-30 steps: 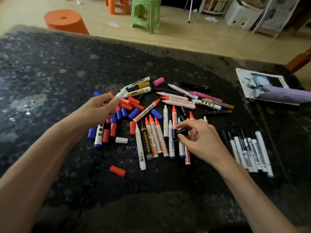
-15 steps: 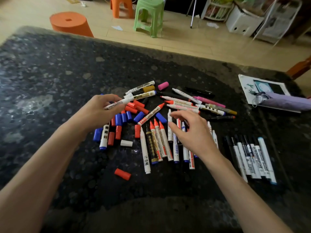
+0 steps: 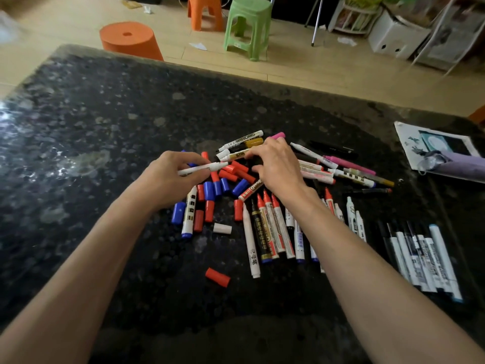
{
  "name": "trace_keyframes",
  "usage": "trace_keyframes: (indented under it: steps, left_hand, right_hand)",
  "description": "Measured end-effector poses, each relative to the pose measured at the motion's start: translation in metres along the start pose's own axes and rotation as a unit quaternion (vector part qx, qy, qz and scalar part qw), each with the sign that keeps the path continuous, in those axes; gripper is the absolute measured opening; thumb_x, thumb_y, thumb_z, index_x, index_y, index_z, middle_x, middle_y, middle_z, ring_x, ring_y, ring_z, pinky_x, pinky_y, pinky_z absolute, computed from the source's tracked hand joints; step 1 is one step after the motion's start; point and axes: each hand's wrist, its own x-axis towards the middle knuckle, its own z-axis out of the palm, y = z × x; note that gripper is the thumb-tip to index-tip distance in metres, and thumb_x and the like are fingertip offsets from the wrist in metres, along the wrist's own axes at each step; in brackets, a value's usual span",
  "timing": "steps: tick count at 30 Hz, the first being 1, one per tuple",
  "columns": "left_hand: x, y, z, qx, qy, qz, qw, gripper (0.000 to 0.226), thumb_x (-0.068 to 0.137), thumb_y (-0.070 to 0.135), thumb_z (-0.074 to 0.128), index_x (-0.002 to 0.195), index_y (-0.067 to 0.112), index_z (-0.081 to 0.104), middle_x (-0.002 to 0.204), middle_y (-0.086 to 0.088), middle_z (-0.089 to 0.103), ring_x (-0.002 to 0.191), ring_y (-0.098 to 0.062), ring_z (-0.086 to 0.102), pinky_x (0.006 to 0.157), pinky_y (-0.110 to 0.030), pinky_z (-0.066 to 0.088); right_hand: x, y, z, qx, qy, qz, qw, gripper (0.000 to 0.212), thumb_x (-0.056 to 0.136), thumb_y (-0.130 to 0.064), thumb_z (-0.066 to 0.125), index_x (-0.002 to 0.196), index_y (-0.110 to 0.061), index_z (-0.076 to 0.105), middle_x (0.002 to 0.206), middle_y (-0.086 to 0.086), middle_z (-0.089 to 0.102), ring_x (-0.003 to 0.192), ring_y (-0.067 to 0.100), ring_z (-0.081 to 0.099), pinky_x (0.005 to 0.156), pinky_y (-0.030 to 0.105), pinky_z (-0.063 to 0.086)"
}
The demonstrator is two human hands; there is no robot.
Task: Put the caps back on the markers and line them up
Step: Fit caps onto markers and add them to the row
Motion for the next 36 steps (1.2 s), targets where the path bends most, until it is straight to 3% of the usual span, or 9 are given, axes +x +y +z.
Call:
trace_keyframes:
  steps: [4,7,11,15,21,26,31,36]
  left_hand:
    - [-0.002,0.005,0.004,0.001,-0.007,0.013,1.0,0.009,0.095,0.043,0.066,0.092,0.05,0.071,0.078,-0.004,0.067,0.067,-0.018,0.058,0.063,-0.035,0.048]
    - [-0.004,0.013,0.011,-0.007,-0.027,0.025,0.999,0.012,0.095,0.043,0.067,0.091,0.053,0.068,0.081,-0.006,0.069,0.068,-0.018,0.06,0.066,-0.037,0.05]
    - [-0.009,0.031,0.029,0.004,-0.074,0.044,0.996,0.013,0.098,0.041,0.063,0.105,0.049,0.069,0.091,-0.001,0.071,0.08,-0.022,0.067,0.077,-0.041,0.056]
    - [-0.017,0.049,0.053,-0.001,-0.111,0.081,0.991,0.019,0.096,0.047,0.061,0.112,0.046,0.071,0.1,0.007,0.073,0.094,-0.016,0.069,0.089,-0.048,0.056]
    - [-0.029,0.065,0.076,-0.026,-0.122,0.133,0.983,0.014,0.095,0.045,0.064,0.105,0.049,0.072,0.096,0.011,0.072,0.092,-0.012,0.069,0.089,-0.047,0.056]
    - [-0.031,0.075,0.085,-0.025,-0.123,0.155,0.98,0.012,0.095,0.041,0.066,0.102,0.049,0.072,0.093,0.016,0.072,0.092,-0.006,0.067,0.084,-0.032,0.054]
    - [-0.031,0.078,0.086,-0.02,-0.123,0.16,0.979,0.012,0.094,0.041,0.067,0.101,0.049,0.073,0.092,0.018,0.072,0.09,-0.007,0.066,0.079,-0.025,0.05]
    - [-0.033,0.075,0.088,0.019,-0.138,0.153,0.978,0.023,0.093,0.054,0.061,0.113,0.051,0.072,0.095,0.01,0.076,0.09,-0.019,0.071,0.08,-0.052,0.057]
  right_hand:
    - [-0.002,0.004,-0.01,-0.02,-0.001,-0.03,0.999,0.023,0.091,-0.027,0.077,0.114,-0.022,0.077,0.113,0.003,0.063,0.114,0.024,0.053,0.097,0.036,0.044]
    - [-0.026,0.013,-0.028,0.107,0.013,0.021,0.994,0.023,0.097,-0.029,0.071,0.119,-0.022,0.074,0.112,-0.001,0.072,0.108,0.017,0.066,0.096,0.037,0.053]
    - [-0.079,0.022,-0.062,0.314,-0.006,0.071,0.947,0.026,0.102,-0.022,0.065,0.125,-0.032,0.072,0.108,-0.011,0.074,0.094,0.004,0.072,0.086,0.026,0.059]
    - [-0.129,0.026,-0.084,0.454,0.012,0.153,0.878,0.021,0.099,-0.012,0.069,0.116,-0.022,0.075,0.106,-0.004,0.078,0.087,0.011,0.077,0.076,0.025,0.061]
    - [-0.166,0.035,-0.088,0.564,0.068,0.243,0.787,0.015,0.096,-0.014,0.073,0.11,-0.013,0.069,0.094,0.006,0.08,0.088,0.021,0.079,0.072,0.027,0.059]
    - [-0.18,0.045,-0.097,0.593,0.111,0.246,0.759,0.022,0.091,-0.015,0.078,0.108,-0.007,0.067,0.095,0.005,0.079,0.09,0.022,0.079,0.072,0.025,0.058]
    - [-0.182,0.042,-0.09,0.57,0.081,0.208,0.791,0.025,0.087,-0.013,0.082,0.107,-0.013,0.068,0.098,0.003,0.08,0.093,0.018,0.078,0.077,0.027,0.057]
    - [-0.179,0.035,-0.083,0.552,0.06,0.16,0.816,0.025,0.09,-0.008,0.079,0.114,-0.011,0.076,0.098,-0.002,0.081,0.09,0.013,0.078,0.075,0.019,0.058]
